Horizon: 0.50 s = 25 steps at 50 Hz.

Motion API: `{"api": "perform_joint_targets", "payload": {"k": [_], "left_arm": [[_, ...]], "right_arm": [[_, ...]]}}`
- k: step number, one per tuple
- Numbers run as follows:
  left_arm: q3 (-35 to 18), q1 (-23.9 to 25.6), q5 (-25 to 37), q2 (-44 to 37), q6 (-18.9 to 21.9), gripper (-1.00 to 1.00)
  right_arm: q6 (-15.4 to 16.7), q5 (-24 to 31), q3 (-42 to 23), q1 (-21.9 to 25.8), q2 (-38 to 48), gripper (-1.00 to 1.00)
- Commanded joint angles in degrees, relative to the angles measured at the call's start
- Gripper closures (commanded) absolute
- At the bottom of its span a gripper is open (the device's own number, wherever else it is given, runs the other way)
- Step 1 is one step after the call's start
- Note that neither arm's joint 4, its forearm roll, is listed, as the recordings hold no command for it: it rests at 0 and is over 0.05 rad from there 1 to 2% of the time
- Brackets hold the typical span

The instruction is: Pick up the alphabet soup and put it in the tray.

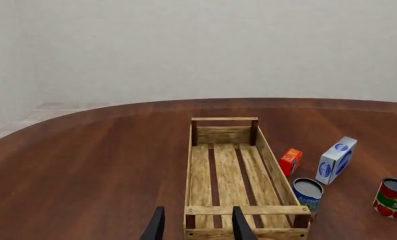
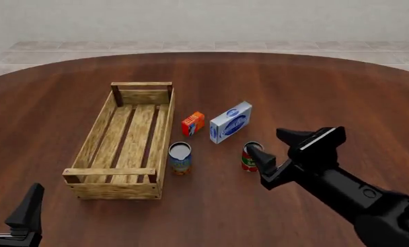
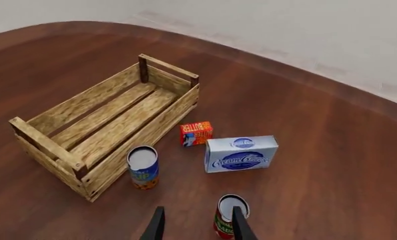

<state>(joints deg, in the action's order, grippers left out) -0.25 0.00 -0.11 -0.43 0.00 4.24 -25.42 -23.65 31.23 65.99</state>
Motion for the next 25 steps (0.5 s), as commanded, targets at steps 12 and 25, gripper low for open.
{"api": "perform_joint_targets", "payload": {"k": [12, 25], "left_arm": [[0.0, 0.0, 0.0, 0.0, 0.0, -1.0], [0.0, 0.0, 0.0, 0.0, 0.0, -1.0]], "right_arm": [[-2.11, 5.09, -6.72, 7.29, 4.54, -1.0], [-3.27, 6.9, -8.42, 11.19, 4.72, -1.0]]}}
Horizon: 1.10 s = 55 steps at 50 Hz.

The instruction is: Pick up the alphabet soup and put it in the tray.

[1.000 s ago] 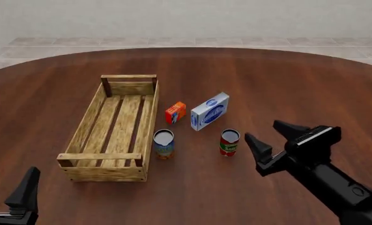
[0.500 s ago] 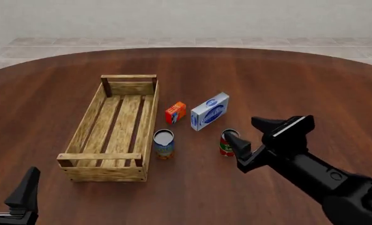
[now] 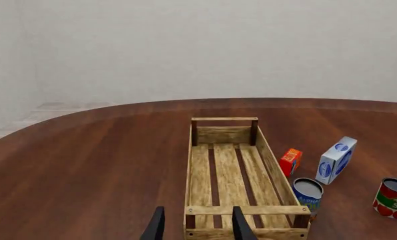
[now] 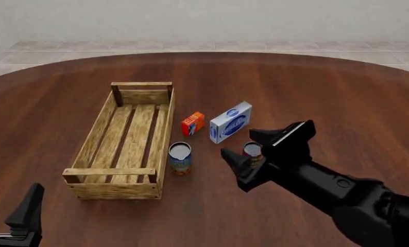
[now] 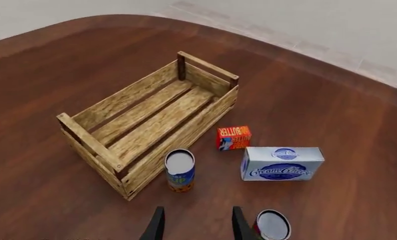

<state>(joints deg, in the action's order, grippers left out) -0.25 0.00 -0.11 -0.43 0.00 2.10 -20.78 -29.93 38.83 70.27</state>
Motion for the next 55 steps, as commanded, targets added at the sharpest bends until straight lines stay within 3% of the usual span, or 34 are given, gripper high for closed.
{"api": "perform_joint_targets", "payload": {"k": [1, 20, 55], "left_arm": [[0.0, 0.0, 0.0, 0.0, 0.0, -1.0], [0.0, 0.0, 0.0, 0.0, 0.0, -1.0], [0.0, 0.0, 0.0, 0.0, 0.0, -1.0]], "right_arm": [[-1.03, 2.54, -2.33, 3.98, 0.4, -1.0], [0.29, 2.82, -6.63, 2.94, 5.1, -1.0], [-1.38, 1.75, -11.13, 4.86, 13.27, -1.0]]}}
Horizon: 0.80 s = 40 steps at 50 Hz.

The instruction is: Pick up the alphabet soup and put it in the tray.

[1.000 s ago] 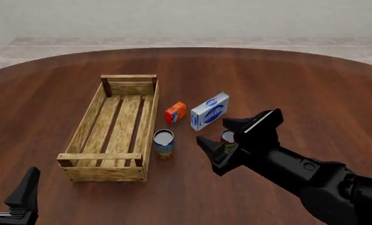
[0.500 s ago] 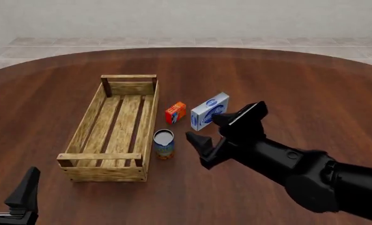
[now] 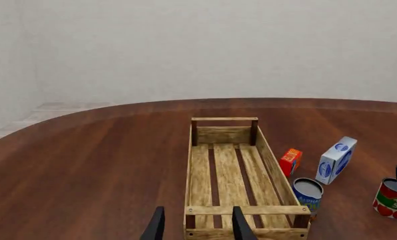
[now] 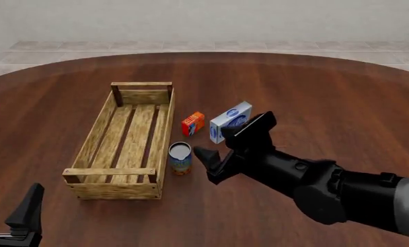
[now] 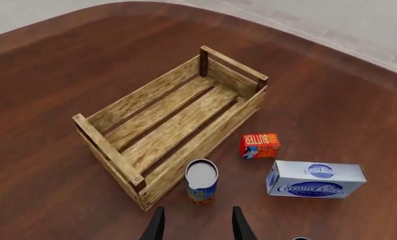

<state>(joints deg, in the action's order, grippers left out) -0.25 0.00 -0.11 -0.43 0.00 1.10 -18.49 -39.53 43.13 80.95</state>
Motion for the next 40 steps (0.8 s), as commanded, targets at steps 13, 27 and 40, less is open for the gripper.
{"api": "perform_joint_targets", "payload": {"k": [13, 27, 40], "left_arm": [[0.0, 0.0, 0.0, 0.0, 0.0, -1.0], [0.0, 0.0, 0.0, 0.0, 0.0, -1.0], [0.0, 0.0, 0.0, 0.0, 0.0, -1.0]], "right_arm": [[-0.08, -0.23, -3.53, -0.8, 4.04, -1.0], [-0.57, -0.98, -4.44, -2.41, 5.49, -1.0], [-1.39, -1.94, -5.24, -2.34, 8.44, -1.0]]}}
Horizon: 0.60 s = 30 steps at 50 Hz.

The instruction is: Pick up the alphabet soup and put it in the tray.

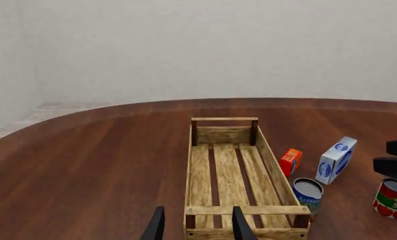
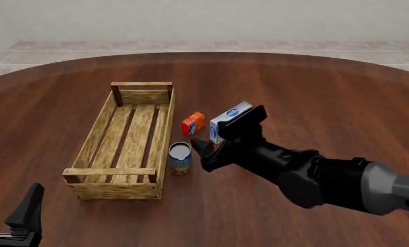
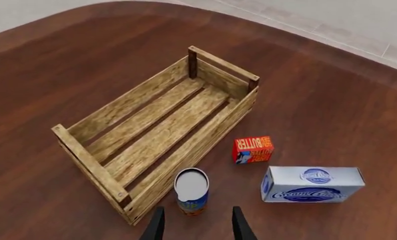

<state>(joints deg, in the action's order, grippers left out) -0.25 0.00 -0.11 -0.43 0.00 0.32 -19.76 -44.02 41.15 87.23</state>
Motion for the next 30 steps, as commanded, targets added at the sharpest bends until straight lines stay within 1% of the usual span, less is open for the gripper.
{"api": "perform_joint_targets", "payload": {"k": [1, 21, 30], "left_arm": [[0.0, 0.0, 0.0, 0.0, 0.0, -1.0], [0.0, 0.0, 0.0, 0.0, 0.0, -1.0], [0.0, 0.0, 0.0, 0.0, 0.0, -1.0]], "right_arm": [[-0.61, -0.68, -0.75, -0.36, 2.17, -1.0], [-1.17, -2.22, -3.48, -0.54, 7.83, -1.0], [-1.08, -2.19, -4.31, -0.91, 8.78, -1.0]]}}
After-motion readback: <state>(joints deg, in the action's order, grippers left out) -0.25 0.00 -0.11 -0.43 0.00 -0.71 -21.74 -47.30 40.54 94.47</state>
